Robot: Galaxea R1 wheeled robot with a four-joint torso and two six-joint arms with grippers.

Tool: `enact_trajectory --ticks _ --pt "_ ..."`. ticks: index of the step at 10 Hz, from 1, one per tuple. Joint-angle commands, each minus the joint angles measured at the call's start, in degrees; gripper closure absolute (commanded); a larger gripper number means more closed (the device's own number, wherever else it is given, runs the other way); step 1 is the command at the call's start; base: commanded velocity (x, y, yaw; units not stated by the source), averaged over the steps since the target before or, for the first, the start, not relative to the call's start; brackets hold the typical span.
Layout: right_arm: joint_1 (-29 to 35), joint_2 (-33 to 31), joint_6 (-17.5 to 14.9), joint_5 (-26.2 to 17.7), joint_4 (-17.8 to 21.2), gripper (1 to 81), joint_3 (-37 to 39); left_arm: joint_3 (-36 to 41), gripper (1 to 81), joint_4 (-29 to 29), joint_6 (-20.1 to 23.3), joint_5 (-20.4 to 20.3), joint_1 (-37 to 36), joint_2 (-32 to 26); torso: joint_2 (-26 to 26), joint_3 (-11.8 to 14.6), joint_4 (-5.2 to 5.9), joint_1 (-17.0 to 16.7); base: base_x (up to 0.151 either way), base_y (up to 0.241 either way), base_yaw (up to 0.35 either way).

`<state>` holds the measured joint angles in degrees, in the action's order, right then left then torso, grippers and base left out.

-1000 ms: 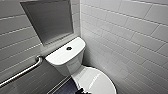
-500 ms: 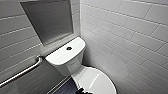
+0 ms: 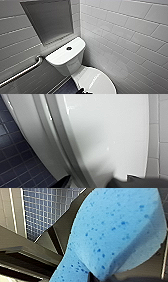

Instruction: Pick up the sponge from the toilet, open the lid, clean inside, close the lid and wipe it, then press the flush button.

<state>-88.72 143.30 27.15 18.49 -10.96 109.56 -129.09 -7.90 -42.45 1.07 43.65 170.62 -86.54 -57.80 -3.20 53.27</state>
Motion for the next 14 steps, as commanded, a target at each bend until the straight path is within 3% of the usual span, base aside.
enact_trajectory --ticks 1,7,10,14 --pt "-0.2 -1.5 0.4 -3.2 -1.2 81.1 -0.7 2.2 1.0 0.5 -1.2 -1.4 -6.9 1.4 0.0 0.0 0.0 0.0 0.0 0.0 0.0" --pt "0.2 -1.3 0.4 -3.2 -1.2 81.1 -1.1 2.3 1.0 0.6 -2.6 -2.0 -7.2 1.1 0.0 0.0 0.0 0.0 0.0 0.0 0.0" --pt "0.2 -1.1 0.4 -3.2 -1.2 81.1 -1.1 7.0 1.0 0.6 -3.1 -2.1 -7.4 -1.2 0.0 0.0 0.0 0.0 0.0 0.0 0.0" --pt "0.2 -1.1 0.4 -3.2 -1.2 81.1 -1.3 2.0 1.0 0.3 -3.2 -2.0 -7.1 0.8 0.0 0.0 0.0 0.0 0.0 0.0 0.0"
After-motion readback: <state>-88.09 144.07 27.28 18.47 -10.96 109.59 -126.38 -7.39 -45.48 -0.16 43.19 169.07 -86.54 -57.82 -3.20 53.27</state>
